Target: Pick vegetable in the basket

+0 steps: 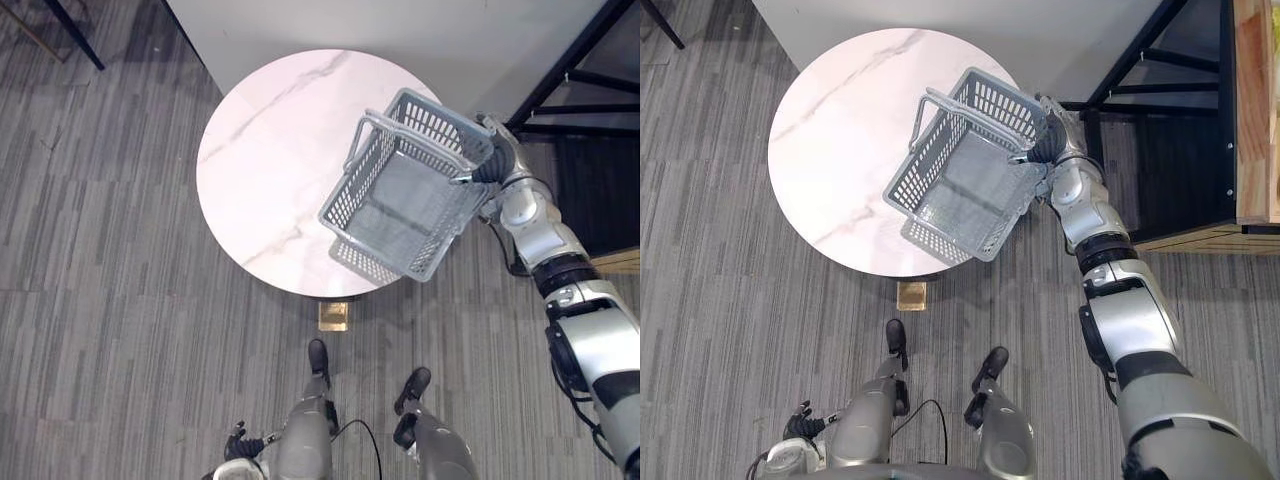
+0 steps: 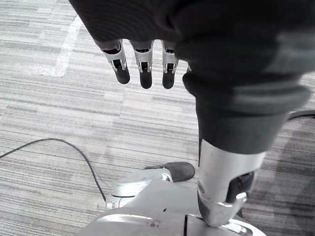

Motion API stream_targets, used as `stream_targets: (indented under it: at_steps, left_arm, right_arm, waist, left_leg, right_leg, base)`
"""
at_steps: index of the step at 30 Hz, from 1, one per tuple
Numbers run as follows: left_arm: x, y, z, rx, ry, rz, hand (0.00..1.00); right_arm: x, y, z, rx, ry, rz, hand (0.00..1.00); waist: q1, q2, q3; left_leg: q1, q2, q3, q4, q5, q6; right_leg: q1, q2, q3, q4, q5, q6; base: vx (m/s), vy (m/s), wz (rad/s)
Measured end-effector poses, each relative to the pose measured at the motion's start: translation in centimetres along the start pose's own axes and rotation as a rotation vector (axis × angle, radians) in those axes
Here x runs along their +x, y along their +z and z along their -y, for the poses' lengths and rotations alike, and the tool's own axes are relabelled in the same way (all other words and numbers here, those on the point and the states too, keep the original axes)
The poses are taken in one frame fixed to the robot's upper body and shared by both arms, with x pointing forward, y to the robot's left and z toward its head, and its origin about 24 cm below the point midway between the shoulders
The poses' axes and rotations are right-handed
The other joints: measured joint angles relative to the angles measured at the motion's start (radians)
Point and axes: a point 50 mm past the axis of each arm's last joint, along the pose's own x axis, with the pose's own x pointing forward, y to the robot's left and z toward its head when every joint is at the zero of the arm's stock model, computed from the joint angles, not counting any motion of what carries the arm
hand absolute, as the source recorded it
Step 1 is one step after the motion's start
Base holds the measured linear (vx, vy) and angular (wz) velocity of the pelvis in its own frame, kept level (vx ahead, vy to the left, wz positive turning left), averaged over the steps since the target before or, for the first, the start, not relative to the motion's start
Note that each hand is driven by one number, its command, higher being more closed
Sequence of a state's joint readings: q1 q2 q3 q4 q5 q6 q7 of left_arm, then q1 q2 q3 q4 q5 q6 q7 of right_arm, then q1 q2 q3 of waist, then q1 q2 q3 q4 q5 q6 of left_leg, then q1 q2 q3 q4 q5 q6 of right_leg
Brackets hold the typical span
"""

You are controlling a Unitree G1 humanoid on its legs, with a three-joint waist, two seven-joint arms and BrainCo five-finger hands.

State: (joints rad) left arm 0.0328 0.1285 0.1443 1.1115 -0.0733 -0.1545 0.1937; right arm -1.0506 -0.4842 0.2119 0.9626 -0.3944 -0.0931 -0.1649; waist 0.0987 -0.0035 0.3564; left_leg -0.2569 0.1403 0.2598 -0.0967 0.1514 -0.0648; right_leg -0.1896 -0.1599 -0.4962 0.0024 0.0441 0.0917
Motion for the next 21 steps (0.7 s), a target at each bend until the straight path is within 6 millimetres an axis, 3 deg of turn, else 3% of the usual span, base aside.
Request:
stream_targets:
  at_steps: [11,12,21]
  left_arm:
    - [0.1,0.7,0.3,0.016,-0.015,0.03,0.0]
    - [0.1,0.7,0.4,0.021,-0.018,0.033,0.0]
    - [0.1,0.8,0.6,0.045,-0.022,0.037,0.0]
  right_arm:
    - [0.4,-1.1,0.7,-0.029,-0.007,-0.068,0.0]
    - [0.4,-1.2,1.0,-0.016,-0.024,-0.077,1.0]
    - [0.6,-1.5,1.4,-0.055,-0.045,-0.092,1.0]
  waist:
    - [-0.001,0.018,0.033]
    - [-0.002,0.022,0.035]
    - [0.007,0.026,0.039]
  left_leg:
    - [-0.031,-0.003,-0.02,0.0,0.009,0.0]
    - [-0.035,-0.004,-0.026,0.0,0.011,0.001]
    - [-0.037,-0.007,-0.031,0.0,0.013,-0.001]
  right_leg:
    - [-0.02,-0.001,-0.003,0.0,0.0,0.0]
    - [-0.02,-0.001,-0.009,0.0,0.0,0.0]
    - [-0.02,-0.002,-0.013,0.0,0.0,0.0]
  base:
    - [0.01,0.013,0.05]
    - [0.02,0.015,0.09]
    - [0.0,0.002,0.01]
